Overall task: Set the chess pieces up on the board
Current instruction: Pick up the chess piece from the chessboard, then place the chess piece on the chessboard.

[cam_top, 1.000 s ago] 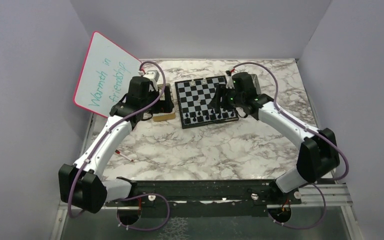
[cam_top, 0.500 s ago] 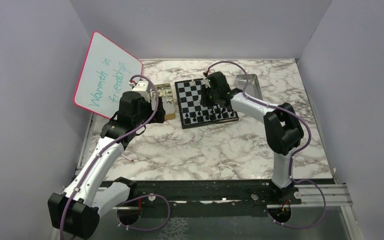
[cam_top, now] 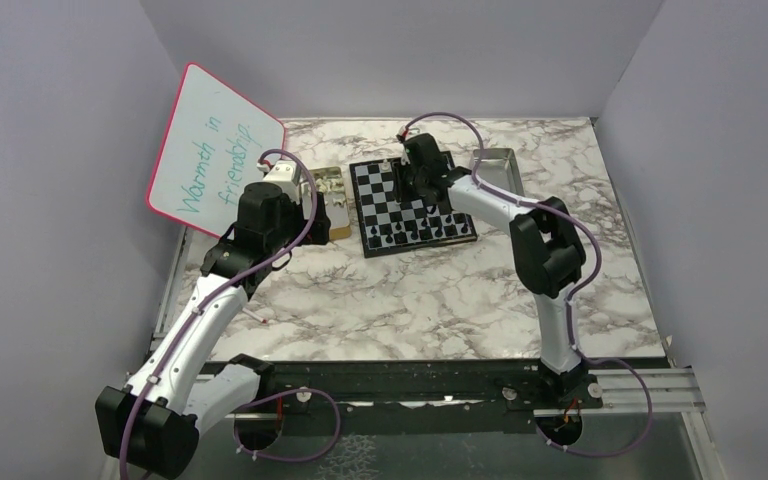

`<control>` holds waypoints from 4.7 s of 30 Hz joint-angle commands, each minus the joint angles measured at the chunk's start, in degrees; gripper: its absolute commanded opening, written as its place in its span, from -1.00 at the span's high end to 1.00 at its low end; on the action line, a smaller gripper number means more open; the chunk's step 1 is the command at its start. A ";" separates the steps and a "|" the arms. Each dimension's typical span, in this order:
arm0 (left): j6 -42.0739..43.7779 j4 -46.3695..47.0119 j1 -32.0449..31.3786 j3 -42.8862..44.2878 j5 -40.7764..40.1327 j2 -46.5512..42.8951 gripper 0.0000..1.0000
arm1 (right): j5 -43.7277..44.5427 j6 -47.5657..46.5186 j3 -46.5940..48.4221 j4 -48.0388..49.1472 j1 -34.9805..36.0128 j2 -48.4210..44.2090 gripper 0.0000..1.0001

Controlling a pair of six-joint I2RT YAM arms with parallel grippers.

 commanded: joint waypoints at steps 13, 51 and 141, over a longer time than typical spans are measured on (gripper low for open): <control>0.36 1.23 -0.43 0.00 0.99 0.51 -0.98 | 3.13 -1.10 6.80 -3.83 0.52 6.55 0.30; 0.33 1.31 -0.53 -0.27 3.64 0.60 -0.98 | 10.34 -4.07 18.66 -14.40 -11.98 8.89 0.71; -1.92 0.17 -0.62 0.19 -4.60 0.37 -0.98 | 1.39 -4.74 26.94 -21.08 -13.20 7.23 -0.04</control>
